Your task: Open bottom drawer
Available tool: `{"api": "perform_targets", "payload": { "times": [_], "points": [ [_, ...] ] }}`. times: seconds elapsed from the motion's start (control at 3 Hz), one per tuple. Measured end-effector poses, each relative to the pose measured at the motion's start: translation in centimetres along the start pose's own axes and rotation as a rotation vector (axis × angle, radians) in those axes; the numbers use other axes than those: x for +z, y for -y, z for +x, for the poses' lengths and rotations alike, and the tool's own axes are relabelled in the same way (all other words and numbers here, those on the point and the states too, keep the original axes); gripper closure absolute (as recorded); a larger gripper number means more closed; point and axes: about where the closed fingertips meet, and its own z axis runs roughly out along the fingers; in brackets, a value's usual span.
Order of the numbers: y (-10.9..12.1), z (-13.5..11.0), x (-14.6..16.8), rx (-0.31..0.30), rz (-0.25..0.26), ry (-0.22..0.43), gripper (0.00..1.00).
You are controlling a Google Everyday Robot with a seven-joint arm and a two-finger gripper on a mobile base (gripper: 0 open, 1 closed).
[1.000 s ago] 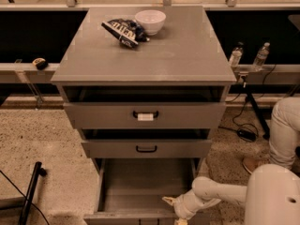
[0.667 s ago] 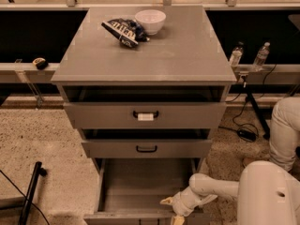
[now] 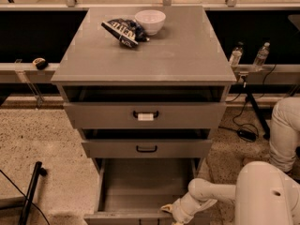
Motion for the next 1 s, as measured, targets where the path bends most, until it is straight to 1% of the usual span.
{"api": "perform_targets", "payload": {
  "times": [0.33,0.67,1.0],
  "points": [
    [-0.82,-0.14,0.15,0.009,-0.013,-0.002,0.24],
    [-0.31,-0.08,-0.04,0.009,-0.013,-0.002,0.24],
    [-0.02,-0.43,-0.78,-0.003,0.008,-0.002,0.21]
  ]
}}
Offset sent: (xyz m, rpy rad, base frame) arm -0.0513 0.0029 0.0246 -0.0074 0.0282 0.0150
